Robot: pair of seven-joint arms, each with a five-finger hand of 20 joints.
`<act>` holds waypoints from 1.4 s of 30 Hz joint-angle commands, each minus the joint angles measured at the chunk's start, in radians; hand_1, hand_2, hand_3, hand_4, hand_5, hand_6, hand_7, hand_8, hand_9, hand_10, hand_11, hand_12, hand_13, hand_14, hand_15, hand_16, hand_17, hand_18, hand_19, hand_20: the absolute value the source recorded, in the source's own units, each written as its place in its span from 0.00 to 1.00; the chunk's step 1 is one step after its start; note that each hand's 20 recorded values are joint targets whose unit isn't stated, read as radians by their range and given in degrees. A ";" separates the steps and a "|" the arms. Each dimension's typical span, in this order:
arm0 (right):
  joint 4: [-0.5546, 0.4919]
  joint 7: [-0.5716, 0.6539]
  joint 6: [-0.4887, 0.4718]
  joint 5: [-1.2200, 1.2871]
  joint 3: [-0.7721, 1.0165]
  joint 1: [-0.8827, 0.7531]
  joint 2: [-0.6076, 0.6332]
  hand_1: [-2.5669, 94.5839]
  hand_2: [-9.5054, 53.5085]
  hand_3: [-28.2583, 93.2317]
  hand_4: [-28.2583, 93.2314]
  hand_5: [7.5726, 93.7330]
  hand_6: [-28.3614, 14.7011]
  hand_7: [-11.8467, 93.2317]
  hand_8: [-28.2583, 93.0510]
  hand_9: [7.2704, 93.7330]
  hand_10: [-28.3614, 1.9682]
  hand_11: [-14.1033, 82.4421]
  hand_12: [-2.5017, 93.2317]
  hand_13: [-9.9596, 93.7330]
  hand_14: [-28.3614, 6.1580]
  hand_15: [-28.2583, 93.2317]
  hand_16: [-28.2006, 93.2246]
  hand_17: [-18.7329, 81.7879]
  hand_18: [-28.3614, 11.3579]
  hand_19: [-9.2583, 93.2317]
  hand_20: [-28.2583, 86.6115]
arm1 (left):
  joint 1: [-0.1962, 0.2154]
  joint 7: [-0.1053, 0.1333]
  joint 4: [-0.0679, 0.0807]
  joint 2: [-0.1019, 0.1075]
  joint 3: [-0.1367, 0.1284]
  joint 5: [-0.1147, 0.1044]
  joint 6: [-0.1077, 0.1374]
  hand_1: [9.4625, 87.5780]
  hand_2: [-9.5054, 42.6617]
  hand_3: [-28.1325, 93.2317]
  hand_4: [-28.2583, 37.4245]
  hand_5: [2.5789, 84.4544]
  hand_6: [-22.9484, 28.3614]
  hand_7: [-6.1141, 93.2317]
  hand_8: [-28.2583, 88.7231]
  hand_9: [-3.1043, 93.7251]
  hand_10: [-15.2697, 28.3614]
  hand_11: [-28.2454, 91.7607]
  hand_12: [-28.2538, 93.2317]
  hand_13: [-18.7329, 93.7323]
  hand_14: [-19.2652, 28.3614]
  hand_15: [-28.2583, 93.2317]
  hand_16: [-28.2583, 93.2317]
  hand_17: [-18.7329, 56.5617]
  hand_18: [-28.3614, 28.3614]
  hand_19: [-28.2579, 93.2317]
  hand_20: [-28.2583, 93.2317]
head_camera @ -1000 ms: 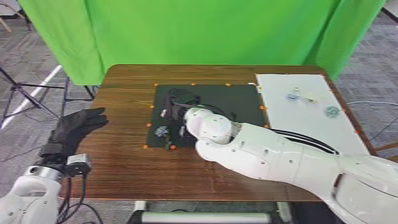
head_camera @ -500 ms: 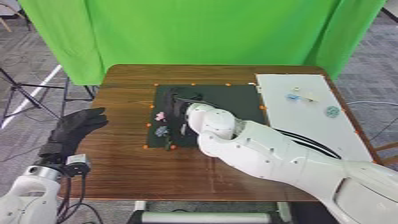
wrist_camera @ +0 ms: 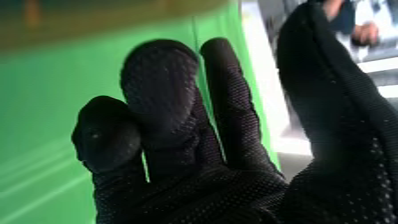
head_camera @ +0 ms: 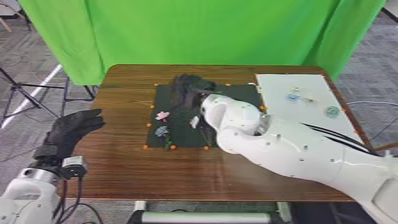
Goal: Arrange flowers
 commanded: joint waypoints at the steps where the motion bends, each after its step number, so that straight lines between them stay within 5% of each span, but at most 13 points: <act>1: -0.072 0.028 0.058 0.003 0.238 -0.061 0.344 0.36 0.00 0.76 0.13 0.46 0.62 0.20 0.19 0.50 0.41 0.22 0.23 0.84 0.64 0.72 0.49 0.67 0.28 0.96 0.68 | 0.039 -0.010 -0.015 -0.020 -0.029 0.004 -0.001 0.25 0.36 0.74 0.07 0.53 0.54 0.24 0.18 0.52 0.72 0.41 0.31 0.51 0.82 0.40 0.19 0.35 0.71 0.32 0.33; 10: 0.038 0.135 0.052 0.013 0.389 -0.240 0.447 0.27 0.00 0.73 0.13 0.34 0.61 0.14 0.21 0.32 0.30 0.17 0.23 0.81 0.58 0.72 0.48 0.66 0.23 0.94 0.69 | 0.057 -0.004 -0.021 -0.028 -0.024 0.003 0.009 0.25 0.35 0.73 0.07 0.53 0.53 0.24 0.18 0.52 0.72 0.41 0.31 0.51 0.82 0.40 0.19 0.35 0.71 0.32 0.33; 14: 0.049 0.163 0.021 -0.008 0.457 -0.334 0.498 0.26 0.00 0.72 0.13 0.32 0.64 0.14 0.21 0.30 0.26 0.17 0.22 0.82 0.57 0.73 0.48 0.66 0.22 0.94 0.69 | 0.054 -0.010 -0.018 -0.029 -0.019 0.013 -0.012 0.25 0.35 0.73 0.07 0.53 0.54 0.24 0.18 0.52 0.72 0.41 0.31 0.51 0.82 0.40 0.19 0.35 0.71 0.32 0.33; 19: 0.077 0.190 0.003 -0.024 0.548 -0.434 0.522 0.25 0.00 0.71 0.13 0.32 0.64 0.13 0.21 0.29 0.26 0.17 0.21 0.82 0.57 0.73 0.48 0.66 0.21 0.95 0.68 | 0.075 0.008 -0.026 -0.036 -0.025 0.006 0.014 0.25 0.35 0.73 0.07 0.54 0.54 0.24 0.18 0.52 0.72 0.41 0.31 0.51 0.82 0.40 0.19 0.35 0.71 0.32 0.33; 42: 0.088 0.205 -0.017 -0.026 0.716 -0.656 0.541 0.29 0.00 0.72 0.13 0.43 0.64 0.17 0.20 0.41 0.35 0.20 0.23 0.82 0.55 0.76 0.47 0.67 0.19 0.97 0.68 | 0.078 0.003 -0.032 -0.051 -0.031 0.014 0.002 0.25 0.35 0.73 0.07 0.54 0.54 0.24 0.18 0.52 0.72 0.41 0.31 0.51 0.82 0.40 0.19 0.35 0.71 0.32 0.33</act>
